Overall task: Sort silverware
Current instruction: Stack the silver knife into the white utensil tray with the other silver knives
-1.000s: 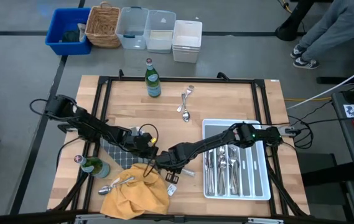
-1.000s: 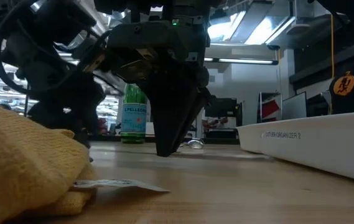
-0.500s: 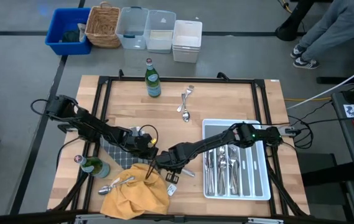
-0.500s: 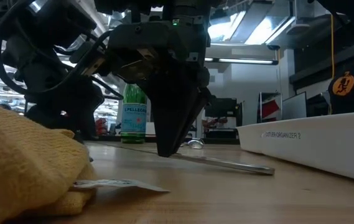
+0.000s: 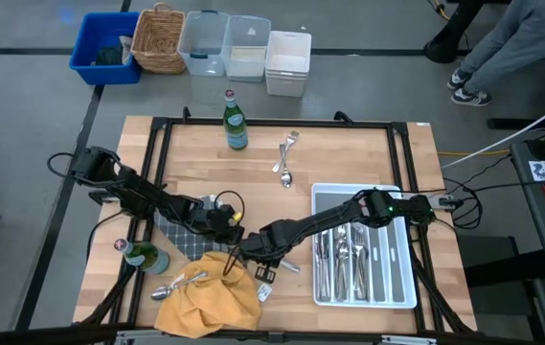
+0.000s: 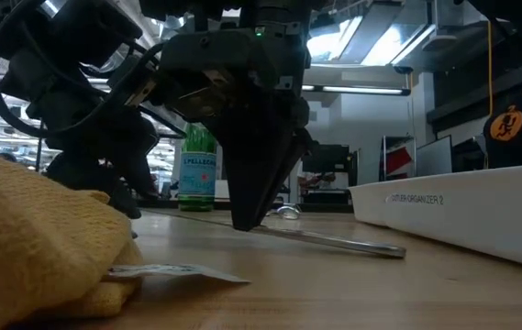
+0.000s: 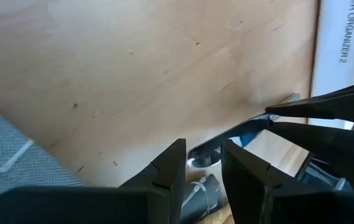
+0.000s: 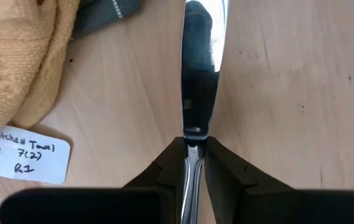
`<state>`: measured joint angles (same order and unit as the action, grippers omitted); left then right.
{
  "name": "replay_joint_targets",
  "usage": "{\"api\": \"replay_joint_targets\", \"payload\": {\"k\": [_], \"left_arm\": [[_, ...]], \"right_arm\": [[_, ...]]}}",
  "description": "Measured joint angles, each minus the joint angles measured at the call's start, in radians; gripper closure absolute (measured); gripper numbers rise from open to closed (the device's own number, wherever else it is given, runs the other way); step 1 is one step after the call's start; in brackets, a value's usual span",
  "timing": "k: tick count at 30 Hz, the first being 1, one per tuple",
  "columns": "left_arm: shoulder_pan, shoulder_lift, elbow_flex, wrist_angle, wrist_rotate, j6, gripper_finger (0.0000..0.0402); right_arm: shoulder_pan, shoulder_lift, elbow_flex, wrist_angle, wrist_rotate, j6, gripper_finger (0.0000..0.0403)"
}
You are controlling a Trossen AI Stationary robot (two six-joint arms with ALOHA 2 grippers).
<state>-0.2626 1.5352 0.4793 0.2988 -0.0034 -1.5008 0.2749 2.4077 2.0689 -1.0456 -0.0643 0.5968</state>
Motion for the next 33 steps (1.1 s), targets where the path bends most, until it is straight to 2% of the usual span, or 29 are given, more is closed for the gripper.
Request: {"api": "replay_joint_targets", "payload": {"k": [6, 13, 20, 23, 28, 33], "left_arm": [[0.000, 0.010, 0.000, 0.015, 0.000, 0.009, 0.0314], [0.000, 0.086, 0.000, 0.146, 0.029, -0.004, 0.0314], [0.000, 0.088, 0.000, 0.153, 0.032, 0.012, 0.0314], [0.000, 0.088, 0.000, 0.153, 0.032, 0.016, 0.0328], [0.000, 0.089, 0.000, 0.167, 0.030, 0.019, 0.0379], [0.000, 0.089, 0.000, 0.170, 0.030, 0.017, 0.0382]], "right_arm": [[0.000, 0.000, 0.000, -0.001, 0.000, 0.000, 0.0345], [0.000, -0.002, 0.000, -0.011, -0.001, 0.001, 0.0345], [0.000, -0.002, 0.000, -0.009, -0.007, 0.001, 0.0345], [0.000, -0.002, 0.000, -0.010, -0.007, 0.001, 0.0345], [0.001, -0.002, 0.000, -0.020, -0.008, 0.001, 0.0345], [0.001, -0.003, 0.000, -0.023, -0.019, 0.001, 0.0345]]}}
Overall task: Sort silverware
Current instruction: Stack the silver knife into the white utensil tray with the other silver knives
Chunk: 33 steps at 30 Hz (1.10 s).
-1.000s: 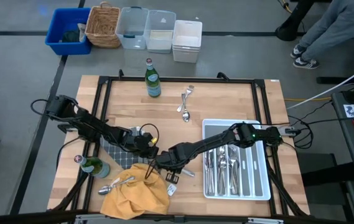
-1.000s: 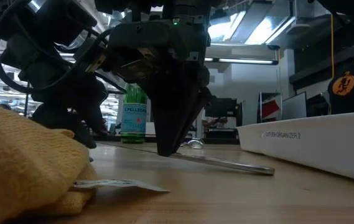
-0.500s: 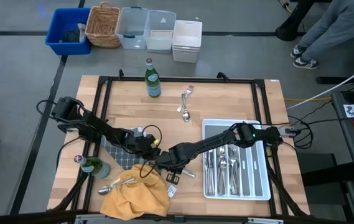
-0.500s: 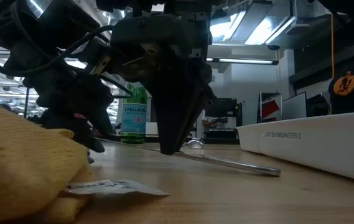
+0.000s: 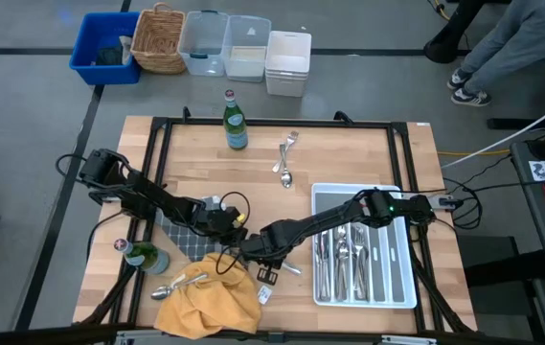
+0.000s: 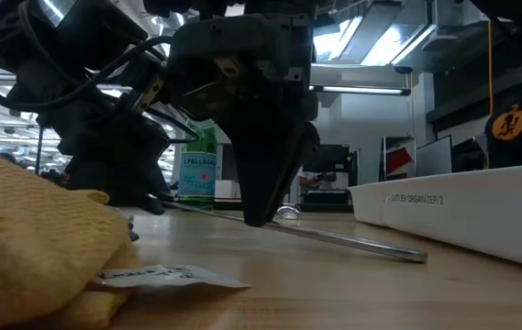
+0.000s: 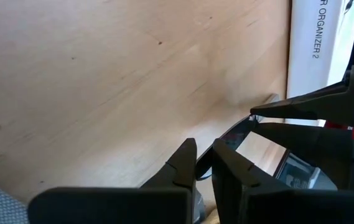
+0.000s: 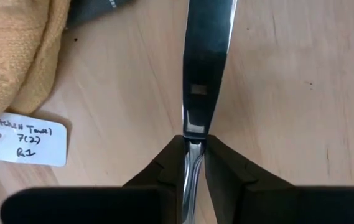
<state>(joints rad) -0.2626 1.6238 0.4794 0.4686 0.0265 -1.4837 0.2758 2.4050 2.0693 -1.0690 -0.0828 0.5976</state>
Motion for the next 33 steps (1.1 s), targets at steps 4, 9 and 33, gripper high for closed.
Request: {"api": "replay_joint_targets", "payload": {"k": [4, 9, 33], "left_arm": [[0.000, 0.000, 0.001, -0.003, 0.000, 0.000, 0.0382], [0.000, 0.000, 0.004, 0.003, 0.000, 0.000, 0.0383], [0.000, 0.003, 0.000, 0.280, 0.016, 0.087, 0.0401]], "right_arm": [[-0.001, 0.000, 0.000, 0.000, -0.006, 0.007, 0.0344], [-0.001, 0.001, 0.000, 0.017, -0.004, 0.052, 0.0318], [0.026, -0.213, 0.000, -0.121, 0.082, 0.137, 0.0292]]}}
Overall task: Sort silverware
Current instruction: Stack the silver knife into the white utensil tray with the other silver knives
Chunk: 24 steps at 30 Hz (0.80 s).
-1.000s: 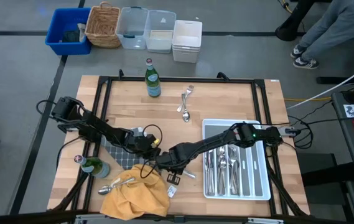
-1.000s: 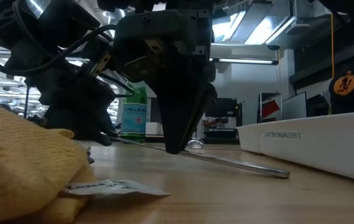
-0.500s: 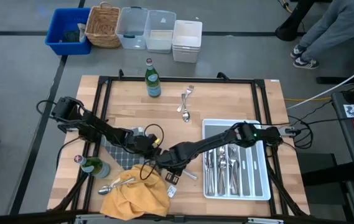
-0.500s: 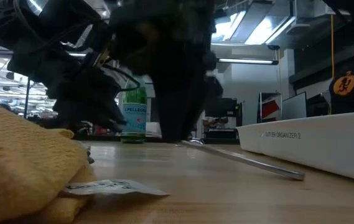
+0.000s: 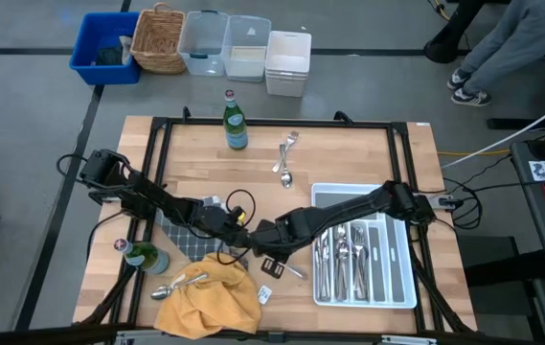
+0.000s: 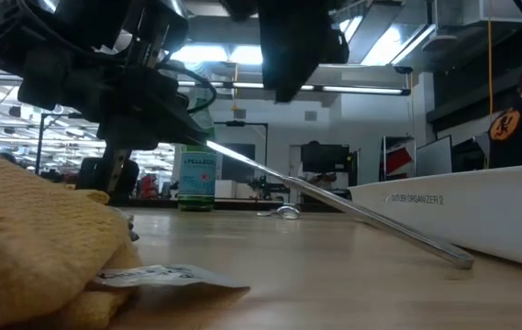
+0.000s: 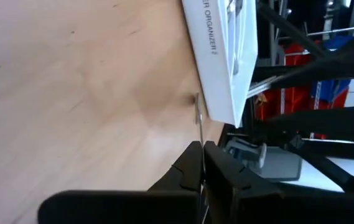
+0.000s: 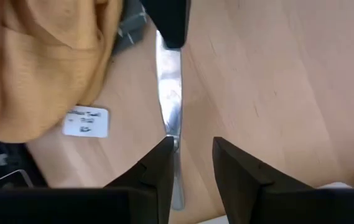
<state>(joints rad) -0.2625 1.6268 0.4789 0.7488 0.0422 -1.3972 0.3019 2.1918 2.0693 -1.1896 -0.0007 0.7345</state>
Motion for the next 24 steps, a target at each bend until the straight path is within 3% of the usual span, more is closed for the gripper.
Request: {"api": "replay_joint_targets", "payload": {"k": [11, 24], "left_arm": [[0.003, 0.000, 0.000, 0.086, 0.052, 0.014, 0.0401], [0.039, -0.076, 0.001, 0.129, 0.248, 0.033, 0.0401]], "right_arm": [[0.000, -0.065, 0.000, -0.054, 0.035, 0.001, 0.0292], [0.000, -0.137, 0.000, -0.098, 0.043, 0.001, 0.0292]]}}
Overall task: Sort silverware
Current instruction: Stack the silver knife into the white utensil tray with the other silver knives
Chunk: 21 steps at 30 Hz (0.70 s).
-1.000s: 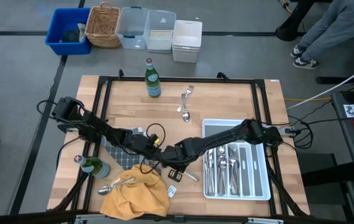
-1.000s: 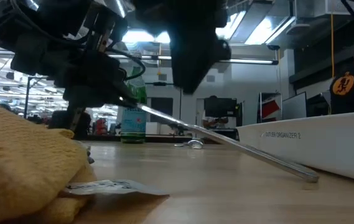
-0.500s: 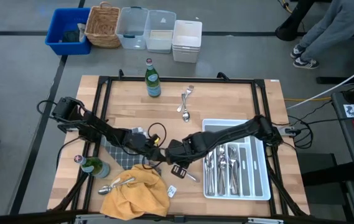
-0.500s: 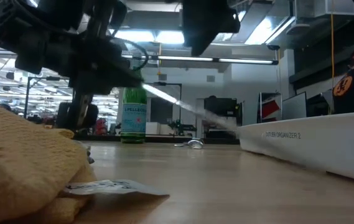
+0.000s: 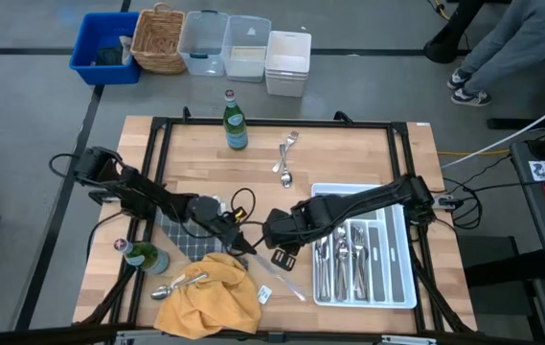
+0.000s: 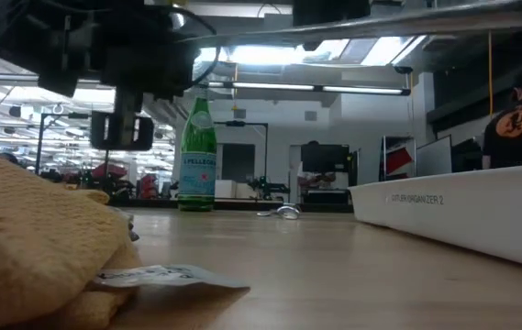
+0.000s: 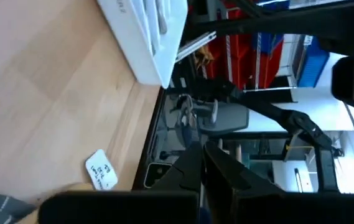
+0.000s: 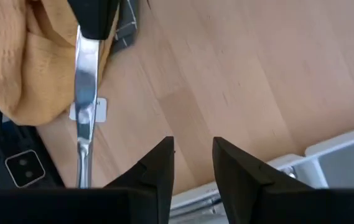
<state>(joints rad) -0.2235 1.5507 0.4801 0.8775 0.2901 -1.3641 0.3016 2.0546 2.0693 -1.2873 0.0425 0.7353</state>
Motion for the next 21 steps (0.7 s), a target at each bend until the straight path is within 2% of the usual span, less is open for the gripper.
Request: {"api": "replay_joint_targets", "payload": {"k": [5, 10, 15, 18, 21], "left_arm": [[0.048, -0.004, 0.047, -0.031, 0.029, 0.066, 0.0401], [0.112, 0.014, 0.189, -0.280, 0.110, 0.206, 0.0401], [0.175, 0.034, 0.334, -0.500, 0.155, 0.376, 0.0401], [0.200, 0.062, 0.408, -0.547, 0.169, 0.457, 0.0401], [0.210, 0.099, 0.467, -0.567, 0.183, 0.512, 0.0401]], "right_arm": [[0.000, -0.012, 0.000, -0.036, -0.006, -0.005, 0.0292], [-0.001, -0.028, 0.000, -0.101, -0.008, -0.002, 0.0292], [-0.001, -0.047, 0.000, -0.209, -0.008, 0.101, 0.0292], [0.000, -0.072, 0.000, -0.285, -0.008, 0.166, 0.0292], [0.005, -0.091, -0.003, -0.278, -0.008, 0.204, 0.0292]]}}
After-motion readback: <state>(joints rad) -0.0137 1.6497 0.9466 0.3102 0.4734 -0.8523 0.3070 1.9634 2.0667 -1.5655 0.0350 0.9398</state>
